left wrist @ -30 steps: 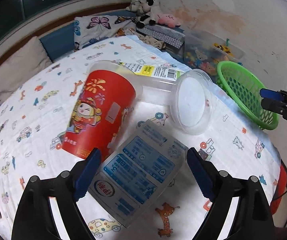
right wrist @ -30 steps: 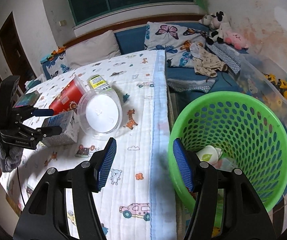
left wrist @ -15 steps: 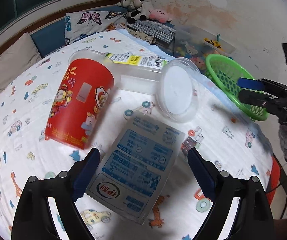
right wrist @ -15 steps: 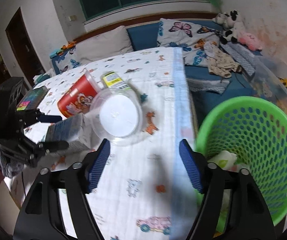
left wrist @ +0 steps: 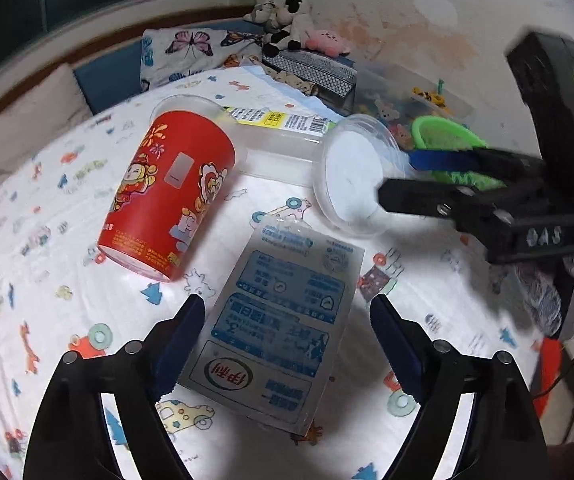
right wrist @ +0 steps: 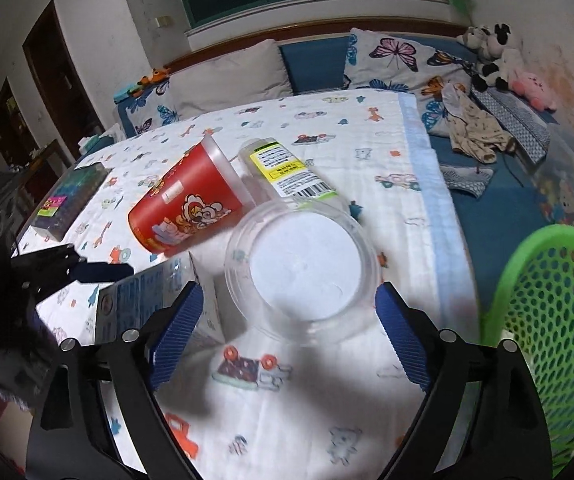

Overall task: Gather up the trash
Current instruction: 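Grasp the clear round lid with the right tool while the left tool reaches the milk carton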

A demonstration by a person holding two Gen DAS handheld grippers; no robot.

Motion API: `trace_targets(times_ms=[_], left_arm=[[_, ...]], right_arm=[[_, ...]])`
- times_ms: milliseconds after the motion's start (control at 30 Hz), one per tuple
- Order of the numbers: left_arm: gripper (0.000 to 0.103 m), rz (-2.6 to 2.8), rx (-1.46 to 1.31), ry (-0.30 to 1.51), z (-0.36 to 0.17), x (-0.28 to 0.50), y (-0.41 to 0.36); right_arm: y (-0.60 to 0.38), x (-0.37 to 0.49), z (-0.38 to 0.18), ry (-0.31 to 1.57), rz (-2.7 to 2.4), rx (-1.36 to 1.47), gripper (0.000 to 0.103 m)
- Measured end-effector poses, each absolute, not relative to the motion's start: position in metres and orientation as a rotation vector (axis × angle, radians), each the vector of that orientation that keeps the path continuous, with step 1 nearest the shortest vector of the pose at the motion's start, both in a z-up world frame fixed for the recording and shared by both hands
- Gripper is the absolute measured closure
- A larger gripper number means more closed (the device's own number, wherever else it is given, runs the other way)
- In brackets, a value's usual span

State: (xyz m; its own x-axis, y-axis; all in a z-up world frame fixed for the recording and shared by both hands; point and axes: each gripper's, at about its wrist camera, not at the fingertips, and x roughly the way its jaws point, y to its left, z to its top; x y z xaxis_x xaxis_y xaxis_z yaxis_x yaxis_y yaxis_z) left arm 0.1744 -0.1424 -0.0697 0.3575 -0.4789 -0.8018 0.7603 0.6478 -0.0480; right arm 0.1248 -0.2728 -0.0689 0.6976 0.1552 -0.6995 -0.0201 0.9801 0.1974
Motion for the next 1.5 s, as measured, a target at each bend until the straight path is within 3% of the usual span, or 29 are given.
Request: trace_targets(times_ms=[67,667,767,933,1067,1500], left_arm=[[0.032,-0.805,0.389,0.875,-0.070,0.172,-0.142],[0.034,-0.810,0.344,0.898,-0.066,0.174,-0.126],[0.032,-0.813,0.346,0.899,-0.067,0.174,-0.128],[0.020,-0.822,0.338,0.910,-0.069,0.174,-0.134],[0.018,-0.820,0.355,0.915,-0.073,0.174,-0.140],[0.017,-0.805,0.348,0.928,-0.078,0.181,-0.144]], right_arm=[[-0.270,0.130,-0.071,0.798,0.093,0.177,0.014],[-0.261,0.154,-0.089,0.825,0.016,0.112,0.010],[-0.265,0.153,-0.090,0.828,0.023,0.133,0.017],[-0.272,0.148,-0.088,0.829,0.055,0.174,0.036],[-0.273,0.145,-0.086,0.826,0.058,0.175,0.039],[-0.287,0.130,-0.081,0.788,0.071,0.191,0.009]])
